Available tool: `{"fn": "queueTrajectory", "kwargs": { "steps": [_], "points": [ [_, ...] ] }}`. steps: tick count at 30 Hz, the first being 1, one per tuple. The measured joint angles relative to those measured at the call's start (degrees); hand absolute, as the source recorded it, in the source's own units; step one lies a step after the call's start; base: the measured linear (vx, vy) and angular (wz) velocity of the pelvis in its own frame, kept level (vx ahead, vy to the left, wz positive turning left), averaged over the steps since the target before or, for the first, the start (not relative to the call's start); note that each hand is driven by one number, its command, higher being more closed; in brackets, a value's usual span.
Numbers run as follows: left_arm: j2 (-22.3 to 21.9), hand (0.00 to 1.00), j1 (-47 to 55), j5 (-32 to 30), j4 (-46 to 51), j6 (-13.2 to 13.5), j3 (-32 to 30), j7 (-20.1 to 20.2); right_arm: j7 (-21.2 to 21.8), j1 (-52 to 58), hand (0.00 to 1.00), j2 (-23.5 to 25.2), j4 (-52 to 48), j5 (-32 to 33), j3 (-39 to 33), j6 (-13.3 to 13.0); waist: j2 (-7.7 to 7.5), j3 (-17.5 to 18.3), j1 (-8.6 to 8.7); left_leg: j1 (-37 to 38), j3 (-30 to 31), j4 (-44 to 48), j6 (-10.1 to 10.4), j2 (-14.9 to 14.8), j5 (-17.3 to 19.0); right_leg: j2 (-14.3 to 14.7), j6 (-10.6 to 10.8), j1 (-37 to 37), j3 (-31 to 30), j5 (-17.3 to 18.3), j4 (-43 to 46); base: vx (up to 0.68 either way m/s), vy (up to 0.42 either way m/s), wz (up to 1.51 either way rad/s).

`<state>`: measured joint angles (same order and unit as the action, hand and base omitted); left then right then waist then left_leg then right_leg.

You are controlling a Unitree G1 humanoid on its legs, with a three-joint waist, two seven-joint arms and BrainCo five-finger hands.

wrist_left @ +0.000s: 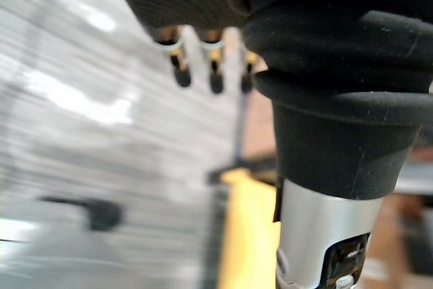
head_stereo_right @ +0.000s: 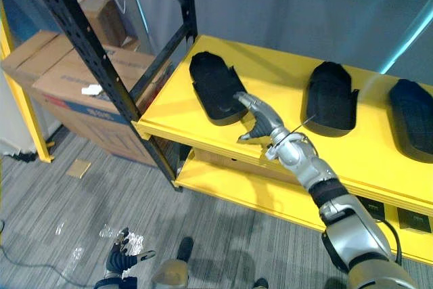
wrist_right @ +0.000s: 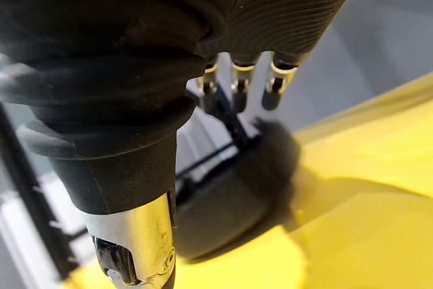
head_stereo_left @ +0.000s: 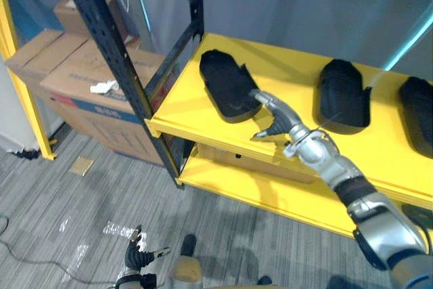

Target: Walk over and take plastic housings, then place them on the shelf

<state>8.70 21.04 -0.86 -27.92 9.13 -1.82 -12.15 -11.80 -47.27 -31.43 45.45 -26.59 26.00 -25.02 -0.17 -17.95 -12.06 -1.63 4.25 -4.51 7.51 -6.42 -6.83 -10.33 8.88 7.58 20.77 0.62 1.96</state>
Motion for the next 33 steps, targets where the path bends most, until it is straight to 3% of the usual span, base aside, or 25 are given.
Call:
{"fn": "queueTrajectory", "kwargs": {
  "steps": [5, 8, 10, 11, 20, 27, 33],
  "points": [
    [-0.03, 0.00, -0.93, 0.48, -3.58, -1.57, -0.59, 2.21, -2.70, -5.28, 0.00, -2.23, 2.78, -1.48, -0.53, -0.13, 0.55, -3.53, -0.37, -2.42, 1.53, 0.01, 0.01, 0.17, -1.26, -0.53, 0.13, -2.38, 1.34, 0.65, 2.35, -0.05, -0.006, 0.17],
    [-0.04, 0.00, -0.90, 0.40, -5.39, -1.54, -0.59, 2.22, -3.14, -5.55, 0.00, -2.67, 2.77, -3.30, -0.58, -1.02, 0.57, -3.70, -0.76, -2.50, 1.65, 0.01, 0.01, 0.29, -1.26, -0.61, 0.12, -2.47, 1.43, 0.85, 2.58, 0.00, -0.006, 0.02],
    [-0.10, 0.00, -0.91, -1.71, -5.61, -0.14, -0.54, 1.38, -3.24, -5.57, 0.00, -2.78, 2.76, -3.98, -0.54, -1.60, 0.66, -3.76, -1.01, -2.50, 1.73, 0.01, 0.01, 0.36, -1.25, -0.54, 0.04, -2.49, 1.59, 1.15, 2.78, 0.00, 0.000, 0.00],
    [-0.10, 0.00, -0.95, -2.46, -5.63, 1.16, -0.32, 0.95, -3.26, -5.60, 1.00, -2.78, 2.74, -5.03, -0.51, -1.73, 0.75, -3.81, -1.02, -2.48, 1.89, 0.01, 0.02, 0.31, -1.25, -0.54, -0.03, -2.49, 1.80, 1.36, 3.03, -0.03, -0.028, 0.05],
    [-0.12, 0.00, -1.67, -4.21, -6.54, 2.02, 0.78, -1.69, -0.40, -9.03, 1.00, -2.67, 2.95, -5.69, 2.25, -2.15, 1.02, -5.08, -1.49, -2.51, 2.92, 0.02, 0.22, -0.03, -1.38, -0.50, -0.08, -2.52, 2.74, 2.60, 4.55, -0.02, -0.029, 0.05],
    [-0.23, 0.00, -2.02, -4.22, -7.53, 1.99, 0.83, -3.11, 1.98, -9.49, 1.00, -2.21, 3.62, -4.43, 2.25, -2.07, 0.98, -5.12, -2.88, -2.43, 3.23, 0.03, 0.22, -0.01, -1.38, -0.55, -0.12, -2.45, 2.96, 3.23, 5.20, 0.00, -0.010, 0.02],
    [-0.30, 0.00, -2.44, -4.79, -9.22, 2.02, 0.59, -4.34, 2.03, -10.58, 1.00, 0.90, 4.27, -2.82, 1.87, -0.52, 0.21, -6.50, -3.10, -1.93, 3.45, 0.03, 0.22, -0.18, -1.37, -0.58, -0.19, -2.37, 3.05, 4.27, 6.63, 0.00, -0.004, 0.01]
  ]
}}
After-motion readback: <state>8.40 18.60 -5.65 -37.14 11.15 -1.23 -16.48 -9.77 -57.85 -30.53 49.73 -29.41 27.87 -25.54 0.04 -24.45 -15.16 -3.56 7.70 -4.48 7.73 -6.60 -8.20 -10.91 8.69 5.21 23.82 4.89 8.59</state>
